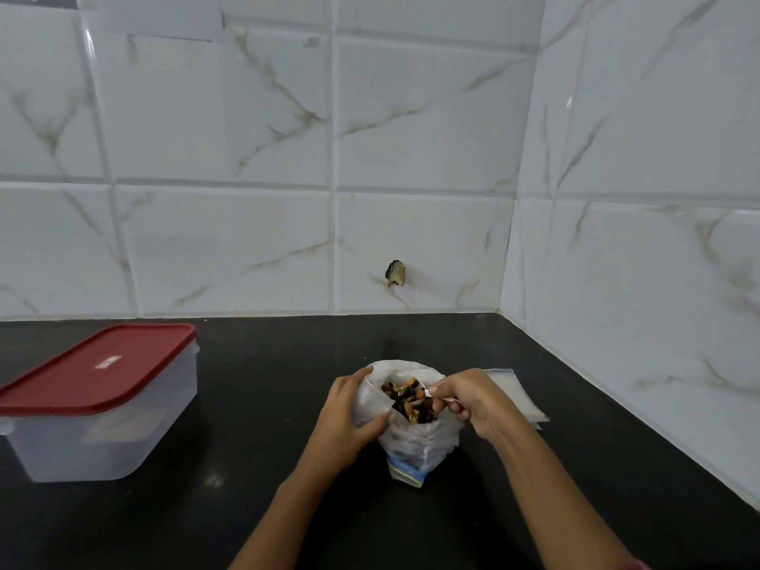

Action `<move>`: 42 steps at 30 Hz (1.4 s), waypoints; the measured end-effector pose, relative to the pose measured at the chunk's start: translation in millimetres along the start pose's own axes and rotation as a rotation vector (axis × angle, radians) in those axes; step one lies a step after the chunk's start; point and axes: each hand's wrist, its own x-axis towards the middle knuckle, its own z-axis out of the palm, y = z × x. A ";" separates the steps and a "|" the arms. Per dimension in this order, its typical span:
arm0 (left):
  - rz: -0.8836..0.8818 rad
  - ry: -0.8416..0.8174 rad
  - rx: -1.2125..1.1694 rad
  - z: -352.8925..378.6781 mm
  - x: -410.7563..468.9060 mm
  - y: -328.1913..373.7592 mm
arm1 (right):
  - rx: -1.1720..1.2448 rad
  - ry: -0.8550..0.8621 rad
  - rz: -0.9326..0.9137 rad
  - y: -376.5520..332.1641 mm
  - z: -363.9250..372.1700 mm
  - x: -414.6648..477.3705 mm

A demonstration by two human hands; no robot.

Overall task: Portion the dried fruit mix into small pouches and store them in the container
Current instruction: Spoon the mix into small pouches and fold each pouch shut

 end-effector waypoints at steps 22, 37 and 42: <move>-0.103 -0.080 0.049 -3.5 12.5 8.4 | 0.104 0.050 -0.281 -11.5 -1.9 -35.6; -0.071 -0.089 -0.057 -4.3 10.0 2.0 | -0.581 0.203 -0.629 -14.3 38.1 -41.6; -0.080 -0.059 -0.072 -1.5 10.5 0.1 | -0.860 0.218 -0.847 -9.8 41.0 -38.2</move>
